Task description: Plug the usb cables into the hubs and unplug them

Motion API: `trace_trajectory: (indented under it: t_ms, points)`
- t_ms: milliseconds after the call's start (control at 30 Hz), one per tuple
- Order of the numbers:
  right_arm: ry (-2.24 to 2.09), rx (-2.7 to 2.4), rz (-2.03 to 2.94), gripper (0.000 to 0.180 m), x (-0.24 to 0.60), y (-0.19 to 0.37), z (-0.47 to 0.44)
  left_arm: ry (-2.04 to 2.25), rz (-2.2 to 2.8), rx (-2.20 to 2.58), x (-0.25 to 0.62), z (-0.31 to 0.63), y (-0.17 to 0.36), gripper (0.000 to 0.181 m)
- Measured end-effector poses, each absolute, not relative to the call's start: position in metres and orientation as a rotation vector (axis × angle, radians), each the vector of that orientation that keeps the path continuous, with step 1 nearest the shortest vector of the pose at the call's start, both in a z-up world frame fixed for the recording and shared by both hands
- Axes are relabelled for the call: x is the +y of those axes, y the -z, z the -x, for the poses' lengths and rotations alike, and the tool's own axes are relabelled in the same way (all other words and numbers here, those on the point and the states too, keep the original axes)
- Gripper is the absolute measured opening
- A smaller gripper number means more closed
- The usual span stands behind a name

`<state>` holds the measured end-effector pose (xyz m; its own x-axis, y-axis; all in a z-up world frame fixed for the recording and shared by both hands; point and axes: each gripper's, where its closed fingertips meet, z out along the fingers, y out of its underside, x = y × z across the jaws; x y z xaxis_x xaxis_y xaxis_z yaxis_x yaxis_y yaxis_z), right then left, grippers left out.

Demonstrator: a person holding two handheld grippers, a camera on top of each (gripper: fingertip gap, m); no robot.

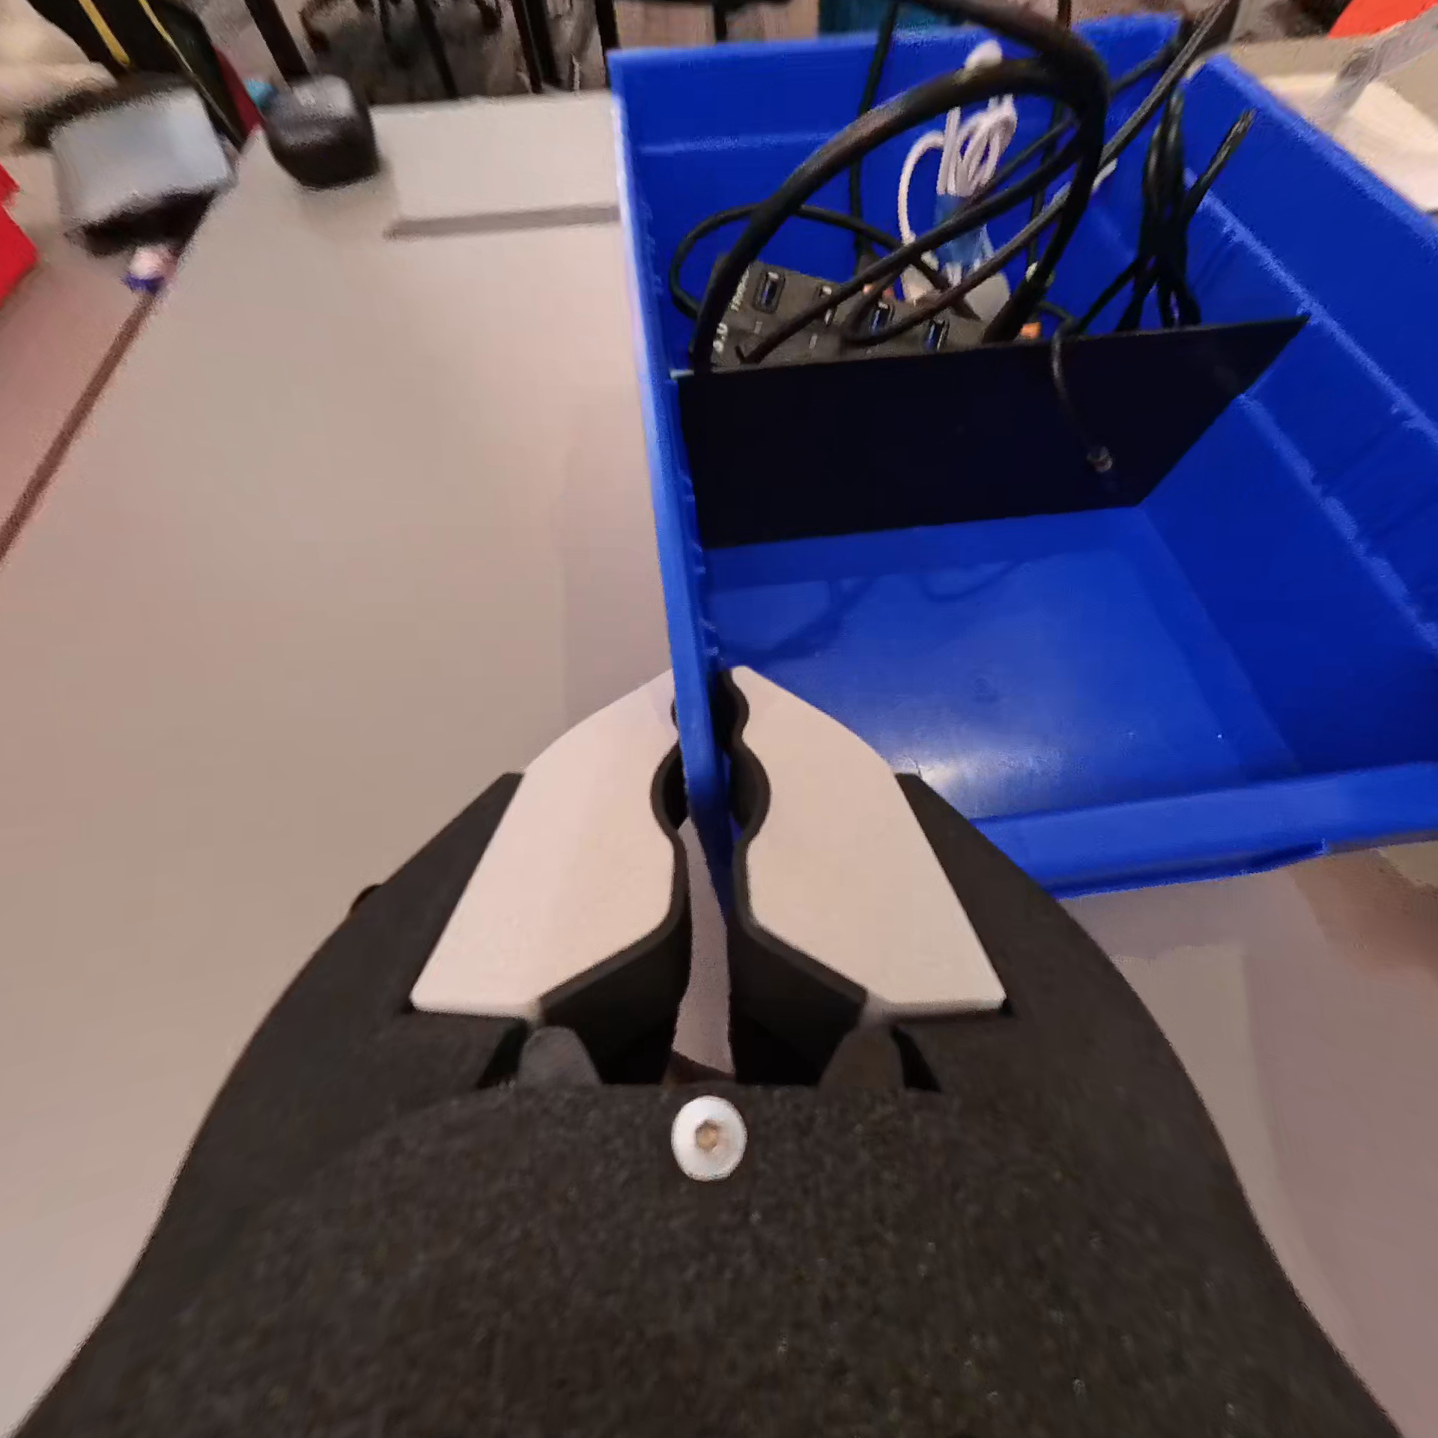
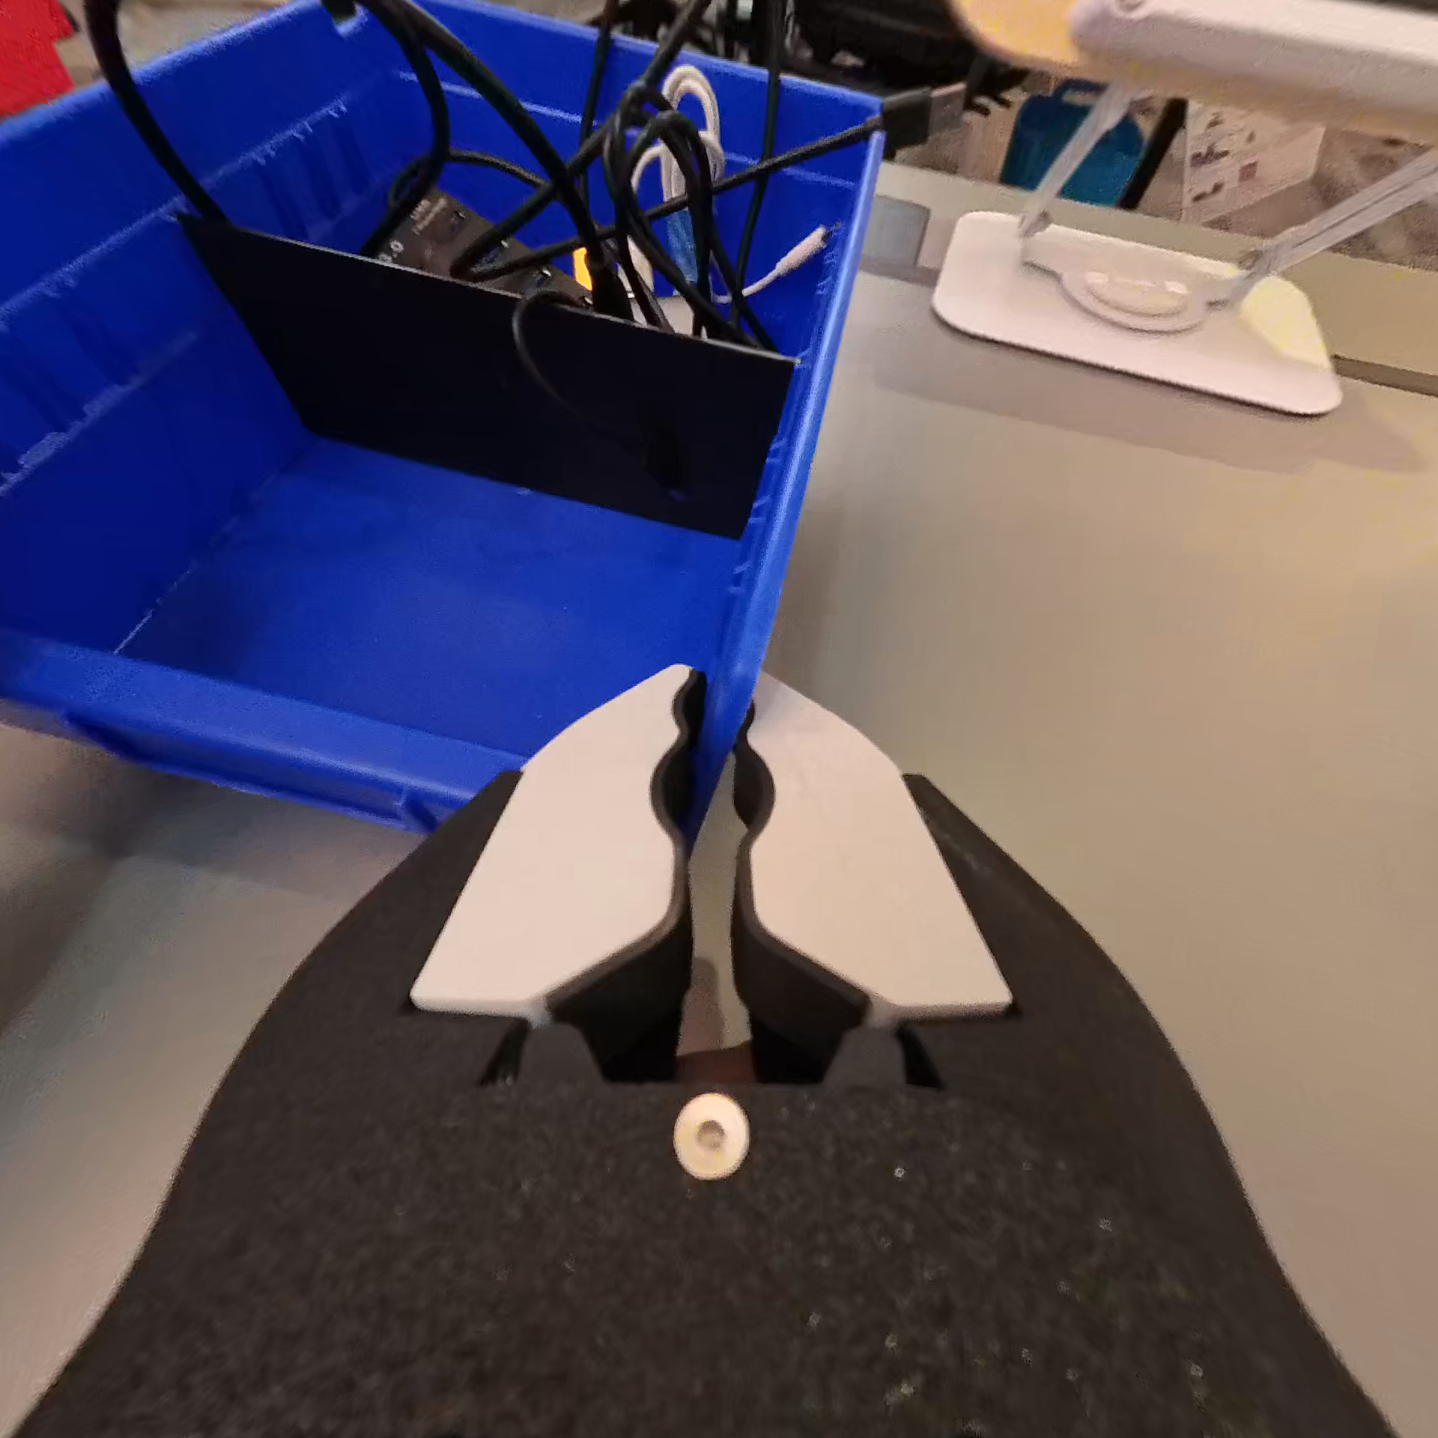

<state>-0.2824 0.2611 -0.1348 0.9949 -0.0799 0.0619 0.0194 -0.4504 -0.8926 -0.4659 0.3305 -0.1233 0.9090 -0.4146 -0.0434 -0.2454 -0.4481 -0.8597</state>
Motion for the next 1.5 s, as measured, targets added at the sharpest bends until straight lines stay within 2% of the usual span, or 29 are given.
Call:
trace_trajectory:
  t_ms: [233, 300, 333, 400, 500, 600, 800, 900, 967, 1100, 1233, 1500]
  points:
    - [-0.055, -0.114, 2.036, 0.011, 0.260, 0.136, 0.297, 0.270, 2.041, 0.424, 0.337, 0.473, 0.128, 0.003]
    - [-0.199, -0.216, 2.058, 0.022, 0.242, 0.134, 0.296, 0.268, 2.022, 0.401, 0.335, 0.475, 0.127, 0.004]
    - [-0.246, -0.241, 2.059, 0.031, 0.231, 0.132, 0.290, 0.259, 2.016, 0.385, 0.333, 0.478, 0.124, 0.009]
    - [-0.323, -0.292, 2.063, 0.033, 0.210, 0.126, 0.273, 0.249, 2.011, 0.339, 0.330, 0.486, 0.120, 0.022]
    - [-0.350, -0.325, 2.050, 0.033, 0.181, 0.120, 0.228, 0.287, 2.009, 0.303, 0.330, 0.494, 0.120, 0.035]
    - [-0.242, -0.258, 2.032, 0.033, 0.155, 0.121, 0.160, 0.300, 2.006, 0.323, 0.332, 0.492, 0.120, 0.021]
    - [-0.107, -0.053, 1.958, 0.036, 0.091, 0.122, 0.038, 0.292, 2.012, 0.266, 0.320, 0.496, 0.113, 0.031]
    - [-0.085, 0.102, 1.918, 0.037, 0.072, 0.117, -0.016, 0.254, 1.977, 0.097, 0.301, 0.514, 0.094, 0.030]
    - [-0.103, 0.166, 1.889, 0.039, 0.067, 0.111, -0.041, 0.270, 2.070, -0.042, 0.279, 0.520, 0.106, 0.030]
    - [-0.047, 0.214, 1.920, 0.042, 0.063, 0.121, -0.075, 0.599, 2.070, 0.078, 0.230, 0.452, 0.132, 0.028]
    - [0.016, 0.196, 1.946, 0.040, 0.066, 0.126, -0.079, 0.925, 2.036, 0.291, 0.210, 0.378, 0.127, 0.029]
    - [0.037, 0.152, 1.992, 0.038, 0.076, 0.135, -0.069, 0.980, 1.999, 0.563, 0.201, 0.344, 0.128, 0.033]
